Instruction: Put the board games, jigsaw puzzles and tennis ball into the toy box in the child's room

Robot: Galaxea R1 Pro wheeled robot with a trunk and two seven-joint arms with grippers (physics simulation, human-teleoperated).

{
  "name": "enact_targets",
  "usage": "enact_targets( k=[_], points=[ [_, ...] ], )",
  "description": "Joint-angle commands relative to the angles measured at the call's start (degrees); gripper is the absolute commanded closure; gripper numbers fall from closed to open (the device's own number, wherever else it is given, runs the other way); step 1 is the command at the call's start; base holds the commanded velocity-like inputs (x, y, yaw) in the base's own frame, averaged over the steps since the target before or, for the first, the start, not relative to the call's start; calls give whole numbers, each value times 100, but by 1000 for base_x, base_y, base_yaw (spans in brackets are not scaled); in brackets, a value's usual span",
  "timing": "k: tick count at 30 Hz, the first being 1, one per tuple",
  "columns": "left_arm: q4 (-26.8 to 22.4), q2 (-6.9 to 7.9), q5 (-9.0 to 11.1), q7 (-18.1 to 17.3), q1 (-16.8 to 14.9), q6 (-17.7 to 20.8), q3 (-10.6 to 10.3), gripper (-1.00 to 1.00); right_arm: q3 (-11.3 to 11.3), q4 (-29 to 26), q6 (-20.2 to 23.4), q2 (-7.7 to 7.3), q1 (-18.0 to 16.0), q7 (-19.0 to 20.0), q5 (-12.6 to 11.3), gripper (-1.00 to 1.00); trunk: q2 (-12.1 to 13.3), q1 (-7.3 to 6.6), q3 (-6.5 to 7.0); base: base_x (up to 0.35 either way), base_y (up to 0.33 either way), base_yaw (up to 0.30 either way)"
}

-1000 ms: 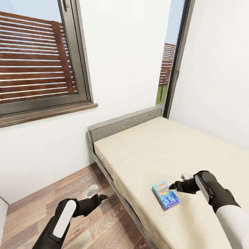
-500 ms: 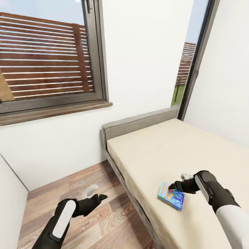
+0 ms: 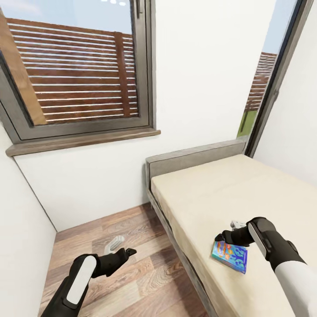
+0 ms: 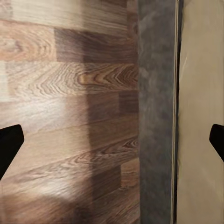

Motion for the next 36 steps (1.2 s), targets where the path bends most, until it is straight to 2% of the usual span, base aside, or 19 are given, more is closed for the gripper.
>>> enact_targets(
  k=[1,11,21,36],
  points=[
    [-3,-5,58,48,4,21,12,-100,-4,-3,32,0,2,-18,-38,-100,-2,0,-6,0,0,89],
    [7,-2,65,28,97,-18,6,-100,-4,-3,32,0,1,-18,-38,-100,-2,0,-6,0,0,48],
    [6,-10,68,40,353,-81,-1,-100,-4,-3,32,3,1,-18,-31,-100,-2,0,-6,0,0,11],
    [6,-5,65,47,441,-183,-23,-100,-6,-3,32,-1,1,-18,-22,-100,-2,0,-6,-25,-2,2]
  ],
)
